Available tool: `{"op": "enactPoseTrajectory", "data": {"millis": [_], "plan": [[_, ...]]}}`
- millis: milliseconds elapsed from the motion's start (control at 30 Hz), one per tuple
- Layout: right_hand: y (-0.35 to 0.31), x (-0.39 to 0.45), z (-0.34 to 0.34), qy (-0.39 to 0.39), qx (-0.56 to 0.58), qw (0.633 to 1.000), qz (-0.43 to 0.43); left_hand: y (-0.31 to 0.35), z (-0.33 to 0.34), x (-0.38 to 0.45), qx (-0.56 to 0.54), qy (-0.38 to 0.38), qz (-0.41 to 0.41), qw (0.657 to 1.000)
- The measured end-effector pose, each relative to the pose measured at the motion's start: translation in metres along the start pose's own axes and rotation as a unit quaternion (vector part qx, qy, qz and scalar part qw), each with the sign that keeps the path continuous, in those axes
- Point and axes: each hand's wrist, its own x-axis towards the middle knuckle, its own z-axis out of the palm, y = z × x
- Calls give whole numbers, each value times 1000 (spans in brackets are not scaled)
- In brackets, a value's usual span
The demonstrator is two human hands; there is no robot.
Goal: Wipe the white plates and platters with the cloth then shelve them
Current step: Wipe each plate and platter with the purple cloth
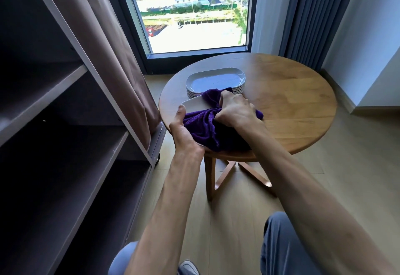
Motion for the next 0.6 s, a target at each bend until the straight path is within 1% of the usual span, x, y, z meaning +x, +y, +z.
{"op": "enactPoseTrajectory", "data": {"millis": [133, 267, 367, 600], "plan": [[8, 5, -4, 7, 4, 1000, 9, 0, 6, -6, -4, -21, -7, 1000], [14, 7, -1, 26, 18, 999, 17, 3, 11, -8, 21, -22, -3, 1000], [22, 9, 3, 44, 36, 998, 35, 4, 10, -10, 52, -11, -3, 999], [25, 13, 7, 60, 48, 996, 49, 3, 5, -6, 59, 27, 21, 998]]}}
